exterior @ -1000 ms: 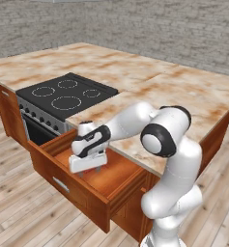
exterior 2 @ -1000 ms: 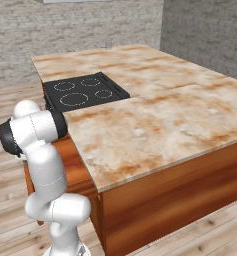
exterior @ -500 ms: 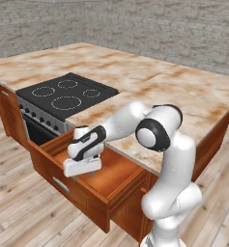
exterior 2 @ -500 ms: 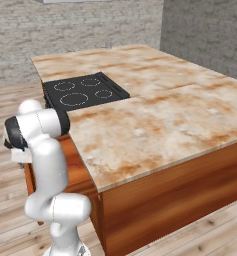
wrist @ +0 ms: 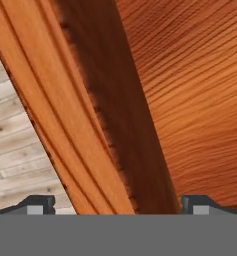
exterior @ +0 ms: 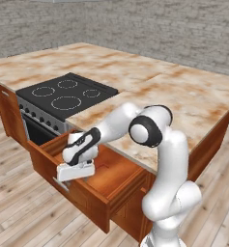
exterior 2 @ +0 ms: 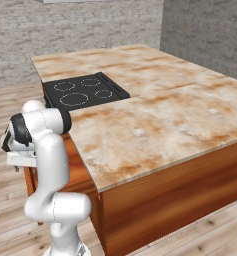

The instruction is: Take a straw from the drawer in front and place it inside the glass cup on the dining counter.

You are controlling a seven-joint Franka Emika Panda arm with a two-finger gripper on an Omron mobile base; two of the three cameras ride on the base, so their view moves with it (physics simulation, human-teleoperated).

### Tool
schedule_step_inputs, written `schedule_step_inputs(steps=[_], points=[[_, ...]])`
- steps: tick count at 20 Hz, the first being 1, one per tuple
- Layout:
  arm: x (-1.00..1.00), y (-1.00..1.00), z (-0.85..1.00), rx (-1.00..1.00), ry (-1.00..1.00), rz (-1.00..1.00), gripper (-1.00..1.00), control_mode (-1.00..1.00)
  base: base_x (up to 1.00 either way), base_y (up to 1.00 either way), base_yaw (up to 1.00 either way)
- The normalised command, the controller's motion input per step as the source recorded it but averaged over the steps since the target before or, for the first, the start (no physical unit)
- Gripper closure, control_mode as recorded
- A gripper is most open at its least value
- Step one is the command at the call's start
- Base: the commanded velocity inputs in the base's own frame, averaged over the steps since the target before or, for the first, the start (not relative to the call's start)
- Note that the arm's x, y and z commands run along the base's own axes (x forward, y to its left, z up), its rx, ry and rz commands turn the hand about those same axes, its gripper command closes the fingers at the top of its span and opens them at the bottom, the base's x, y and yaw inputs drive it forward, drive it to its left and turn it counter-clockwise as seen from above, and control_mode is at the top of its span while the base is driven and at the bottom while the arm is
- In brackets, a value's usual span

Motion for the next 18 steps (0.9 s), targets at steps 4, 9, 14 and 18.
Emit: schedule_step_inputs(steps=[4, 9, 14, 18], points=[[0.00, 0.47, -0.12, 0.00, 0.00, 0.00, -1.00, -1.00, 0.00, 0.00, 0.00], [0.00, 0.57, -0.01, 0.00, 0.00, -0.01, -1.00, -1.00, 0.00, 0.00, 0.00], [0.00, 0.57, -0.01, 0.00, 0.00, -0.02, -1.00, -1.00, 0.00, 0.00, 0.00], [0.00, 0.61, -0.07, 0.00, 0.00, -0.01, -1.00, -1.00, 0.00, 0.00, 0.00]])
